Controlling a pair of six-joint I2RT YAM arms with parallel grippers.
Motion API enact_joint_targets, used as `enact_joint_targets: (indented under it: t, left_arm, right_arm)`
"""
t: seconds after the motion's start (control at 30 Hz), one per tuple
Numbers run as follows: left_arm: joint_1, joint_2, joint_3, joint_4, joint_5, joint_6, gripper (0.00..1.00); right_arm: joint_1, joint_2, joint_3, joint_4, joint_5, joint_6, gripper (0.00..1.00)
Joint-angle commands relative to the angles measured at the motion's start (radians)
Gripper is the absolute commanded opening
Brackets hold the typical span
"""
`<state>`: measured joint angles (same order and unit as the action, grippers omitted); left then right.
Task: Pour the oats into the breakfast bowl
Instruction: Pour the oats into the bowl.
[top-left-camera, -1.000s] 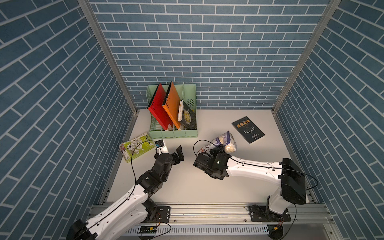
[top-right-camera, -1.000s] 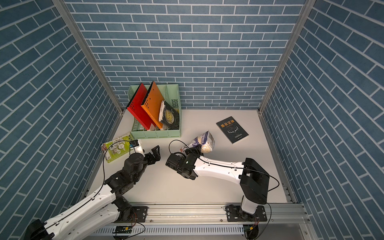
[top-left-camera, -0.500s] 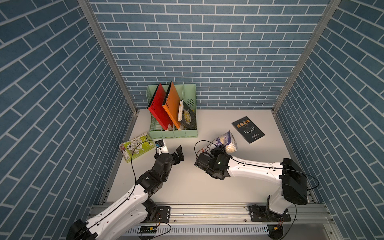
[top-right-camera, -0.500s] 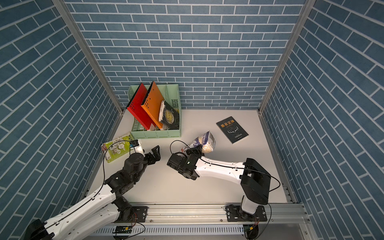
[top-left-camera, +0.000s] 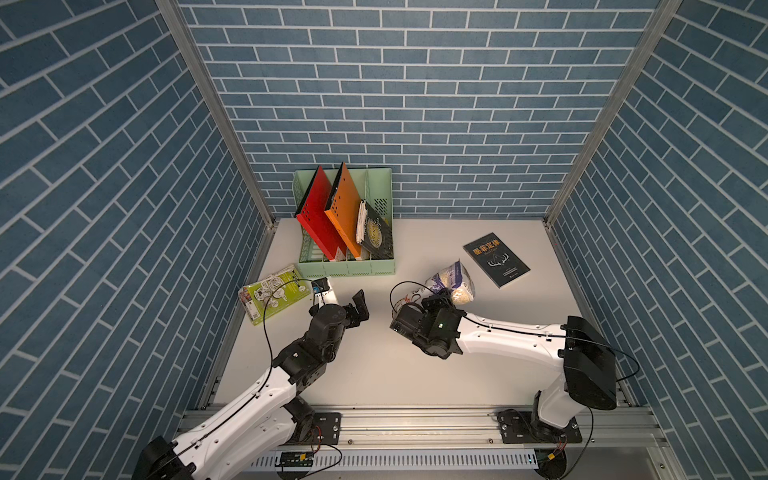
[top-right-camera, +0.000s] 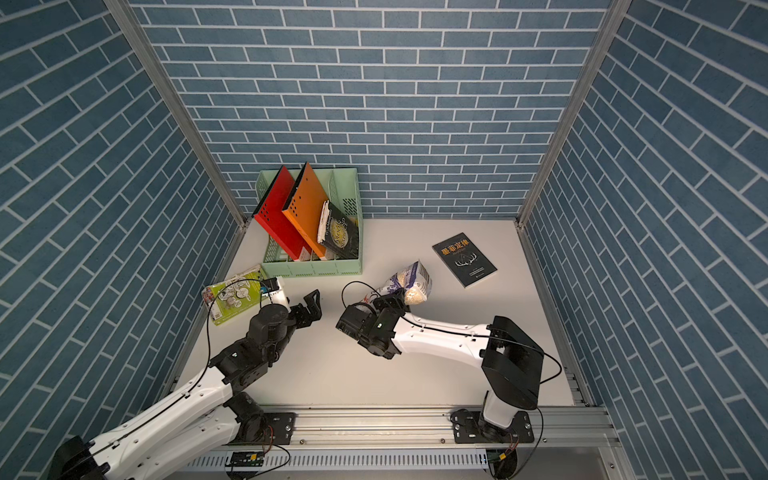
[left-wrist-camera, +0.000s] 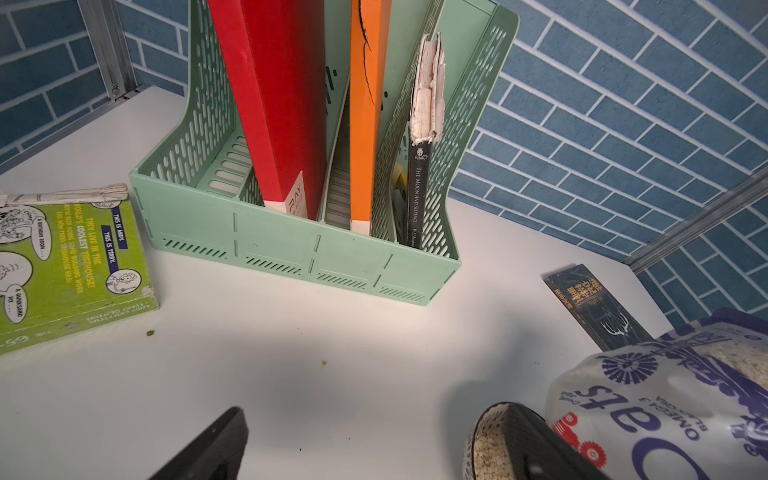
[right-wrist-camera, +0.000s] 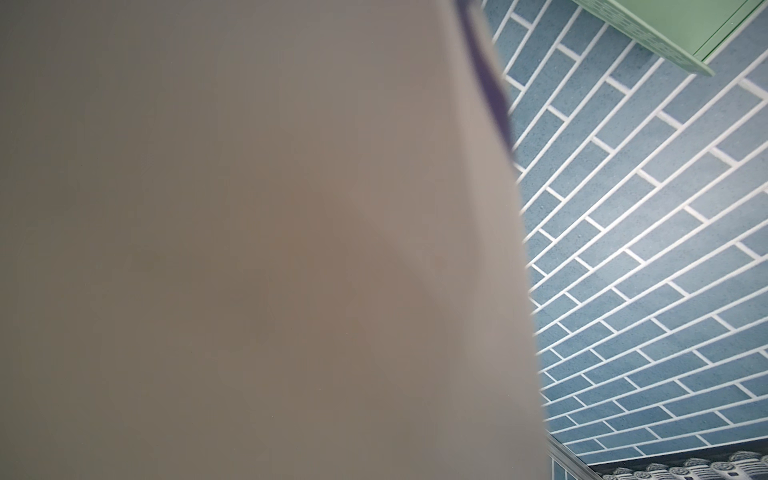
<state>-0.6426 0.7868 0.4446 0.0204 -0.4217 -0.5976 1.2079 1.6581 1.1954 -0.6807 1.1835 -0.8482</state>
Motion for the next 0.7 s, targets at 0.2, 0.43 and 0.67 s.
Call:
enact_joint_targets:
  t: [0.2, 0.43, 0.67]
  left_arm:
    - [0.007, 0.002, 0.025, -0.001, -0.004, 0.014, 0.99]
    - [0.006, 0.002, 0.026, -0.005, -0.008, 0.014, 1.0]
    - [0.007, 0.016, 0.033, -0.005, -0.008, 0.013, 0.99]
  right_arm:
    - [-0.01, -0.075, -0.005, 0.05, 0.076, -0.034, 0.0]
    - [-0.03, -0.104, -0.025, 0.057, 0.031, -0.022, 0.0]
    - [-0.05, -0.138, -0.029, 0.059, -0.032, 0.001, 0.0]
